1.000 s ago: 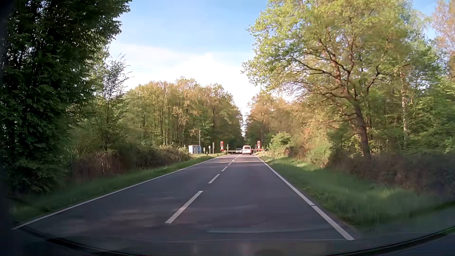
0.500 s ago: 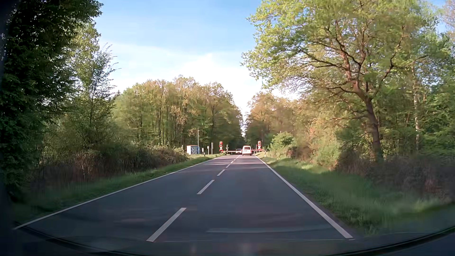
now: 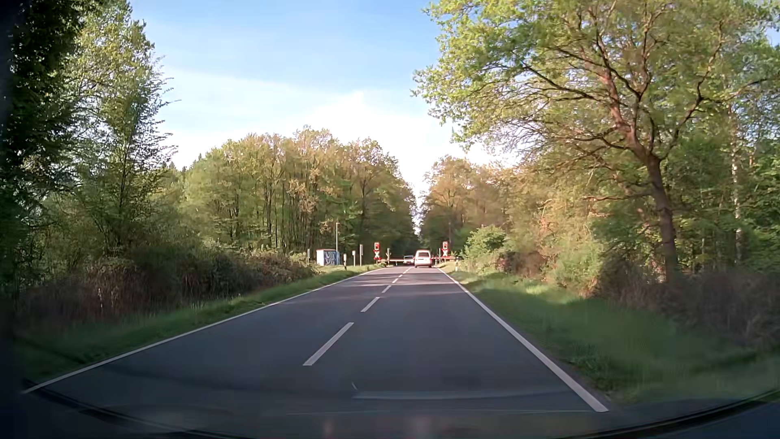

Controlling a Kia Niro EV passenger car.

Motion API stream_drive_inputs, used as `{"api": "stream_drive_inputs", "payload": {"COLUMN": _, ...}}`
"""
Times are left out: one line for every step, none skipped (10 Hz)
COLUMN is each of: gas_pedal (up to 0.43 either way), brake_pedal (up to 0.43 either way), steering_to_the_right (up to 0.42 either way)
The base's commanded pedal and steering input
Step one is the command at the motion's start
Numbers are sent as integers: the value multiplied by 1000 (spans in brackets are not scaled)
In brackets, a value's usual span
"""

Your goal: Follow the waypoints while adhering to traffic rules and regulations

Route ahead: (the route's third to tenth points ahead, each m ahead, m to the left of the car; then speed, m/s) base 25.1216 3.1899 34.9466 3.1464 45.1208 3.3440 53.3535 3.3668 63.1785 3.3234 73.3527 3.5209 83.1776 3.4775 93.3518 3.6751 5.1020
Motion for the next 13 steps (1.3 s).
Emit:
{"api": "stream_drive_inputs", "payload": {"gas_pedal": 28, "brake_pedal": 0, "steering_to_the_right": -2}}
{"api": "stream_drive_inputs", "payload": {"gas_pedal": 28, "brake_pedal": 0, "steering_to_the_right": -2}}
{"api": "stream_drive_inputs", "payload": {"gas_pedal": 28, "brake_pedal": 0, "steering_to_the_right": -2}}
{"api": "stream_drive_inputs", "payload": {"gas_pedal": 28, "brake_pedal": 0, "steering_to_the_right": -2}}
{"api": "stream_drive_inputs", "payload": {"gas_pedal": 28, "brake_pedal": 0, "steering_to_the_right": -2}}
{"api": "stream_drive_inputs", "payload": {"gas_pedal": 28, "brake_pedal": 0, "steering_to_the_right": -2}}
{"api": "stream_drive_inputs", "payload": {"gas_pedal": 28, "brake_pedal": 0, "steering_to_the_right": -2}}
{"api": "stream_drive_inputs", "payload": {"gas_pedal": 28, "brake_pedal": 0, "steering_to_the_right": -2}}
{"api": "stream_drive_inputs", "payload": {"gas_pedal": 28, "brake_pedal": 0, "steering_to_the_right": -2}}
{"api": "stream_drive_inputs", "payload": {"gas_pedal": 28, "brake_pedal": 0, "steering_to_the_right": -2}}
{"api": "stream_drive_inputs", "payload": {"gas_pedal": 28, "brake_pedal": 0, "steering_to_the_right": -2}}
{"api": "stream_drive_inputs", "payload": {"gas_pedal": 28, "brake_pedal": 0, "steering_to_the_right": -2}}
{"api": "stream_drive_inputs", "payload": {"gas_pedal": 28, "brake_pedal": 0, "steering_to_the_right": -2}}
